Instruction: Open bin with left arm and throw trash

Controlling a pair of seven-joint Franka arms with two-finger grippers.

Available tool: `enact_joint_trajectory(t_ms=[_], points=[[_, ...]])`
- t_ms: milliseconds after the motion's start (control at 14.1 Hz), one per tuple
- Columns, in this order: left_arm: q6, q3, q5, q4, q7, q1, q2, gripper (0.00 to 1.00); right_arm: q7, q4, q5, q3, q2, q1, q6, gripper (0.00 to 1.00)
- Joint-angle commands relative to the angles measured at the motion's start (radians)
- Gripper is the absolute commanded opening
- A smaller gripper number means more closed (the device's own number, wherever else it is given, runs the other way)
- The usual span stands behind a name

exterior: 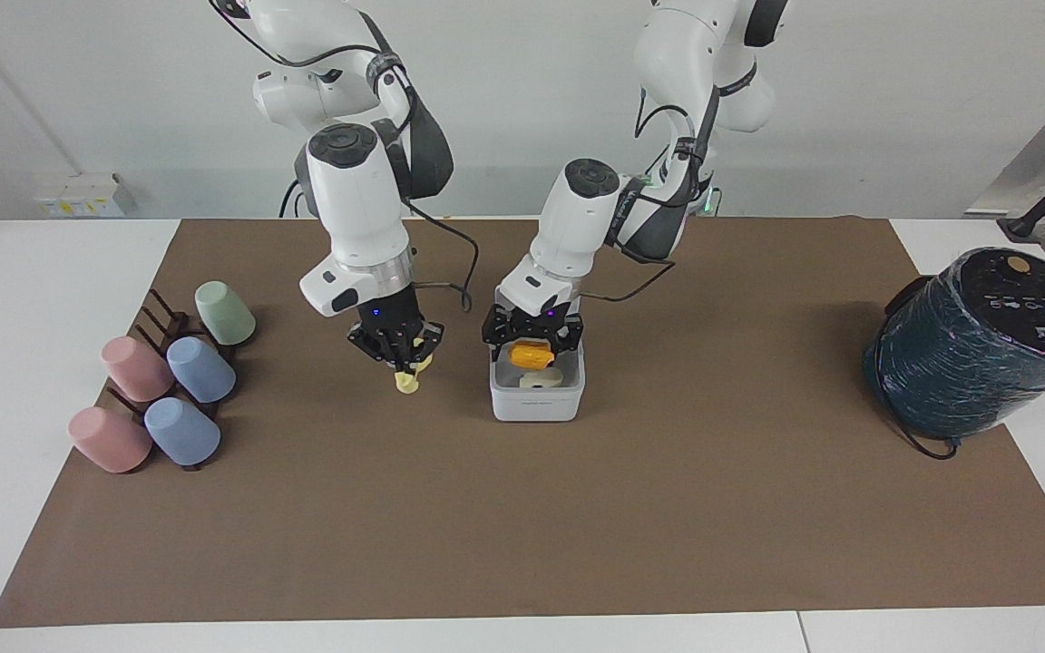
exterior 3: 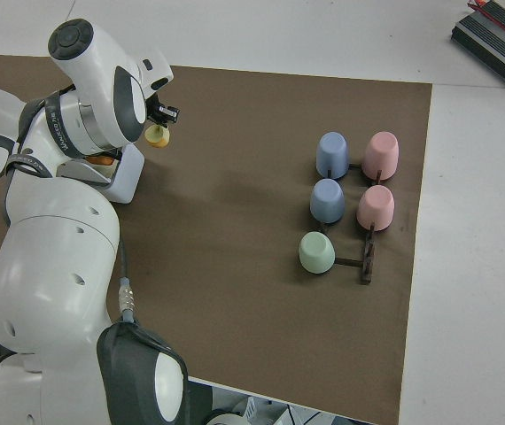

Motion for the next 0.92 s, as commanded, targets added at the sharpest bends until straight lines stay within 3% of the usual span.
enact_joint_trajectory(t_ms=[0, 213, 568, 852], points=[[0.016, 0.016, -0.017, -0.011, -0.005, -0.028, 0.007, 1.0, -0.009, -0.011, 0.023, 0.003, -0.003, -0.003, 0.018, 0.0], [-0.001, 0.016, -0.017, 0.046, -0.005, -0.008, 0.016, 1.0, -0.01, -0.011, 0.023, 0.003, -0.003, -0.003, 0.02, 0.0], [-0.215, 0.027, 0.002, 0.172, 0.007, 0.02, 0.02, 1.0, -0.01, -0.011, 0.023, 0.003, -0.003, -0.003, 0.018, 0.0], [-0.269, 0.025, 0.116, 0.174, 0.008, 0.017, 0.015, 1.0, -0.009, -0.009, 0.024, 0.003, -0.001, -0.003, 0.018, 0.0]])
